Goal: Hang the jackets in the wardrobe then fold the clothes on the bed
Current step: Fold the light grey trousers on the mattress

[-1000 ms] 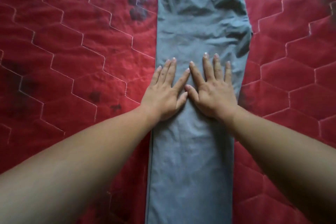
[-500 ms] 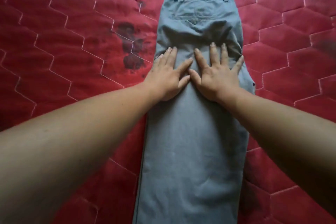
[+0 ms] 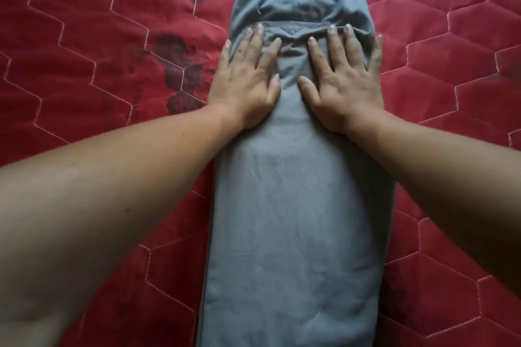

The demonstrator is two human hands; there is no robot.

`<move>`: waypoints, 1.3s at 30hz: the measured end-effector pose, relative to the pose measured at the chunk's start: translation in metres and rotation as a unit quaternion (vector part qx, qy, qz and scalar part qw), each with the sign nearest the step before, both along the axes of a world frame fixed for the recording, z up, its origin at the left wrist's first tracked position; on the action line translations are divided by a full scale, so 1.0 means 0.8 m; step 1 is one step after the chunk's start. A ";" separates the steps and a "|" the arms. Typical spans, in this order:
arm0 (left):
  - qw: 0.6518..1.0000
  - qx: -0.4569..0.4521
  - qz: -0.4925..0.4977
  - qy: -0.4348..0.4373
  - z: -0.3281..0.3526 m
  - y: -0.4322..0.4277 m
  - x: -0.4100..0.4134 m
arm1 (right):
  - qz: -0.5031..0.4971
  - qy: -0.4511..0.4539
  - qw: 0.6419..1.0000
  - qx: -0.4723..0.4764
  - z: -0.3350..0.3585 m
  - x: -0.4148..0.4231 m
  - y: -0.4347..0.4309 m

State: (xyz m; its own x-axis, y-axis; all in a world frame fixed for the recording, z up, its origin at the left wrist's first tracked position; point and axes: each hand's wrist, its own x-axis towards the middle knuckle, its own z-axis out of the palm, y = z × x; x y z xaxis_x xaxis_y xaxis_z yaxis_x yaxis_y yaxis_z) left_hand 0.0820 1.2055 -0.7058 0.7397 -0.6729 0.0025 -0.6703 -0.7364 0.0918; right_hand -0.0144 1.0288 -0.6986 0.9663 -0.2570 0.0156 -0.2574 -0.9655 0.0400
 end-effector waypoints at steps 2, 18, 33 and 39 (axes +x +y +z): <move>1.000 0.012 -0.001 0.017 -0.001 -0.001 0.004 | -0.004 0.014 1.000 -0.005 -0.002 0.002 -0.001; 0.996 0.042 -0.062 0.053 0.012 0.152 -0.228 | -0.011 0.042 0.996 0.074 -0.001 -0.214 0.166; 0.983 0.065 -0.130 0.115 0.017 0.380 -0.593 | 0.093 0.092 0.987 0.092 0.004 -0.609 0.365; 0.971 0.097 -0.113 0.186 0.046 0.431 -0.663 | 0.059 0.149 0.979 0.126 0.025 -0.694 0.403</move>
State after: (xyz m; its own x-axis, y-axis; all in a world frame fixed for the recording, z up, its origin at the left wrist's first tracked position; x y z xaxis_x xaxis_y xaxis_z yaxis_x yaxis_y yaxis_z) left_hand -0.4487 1.5503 -0.6688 0.4981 -0.7798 -0.3793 -0.7641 -0.6015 0.2332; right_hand -0.5696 1.3515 -0.6785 0.9413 -0.1032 -0.3214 -0.1574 -0.9765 -0.1473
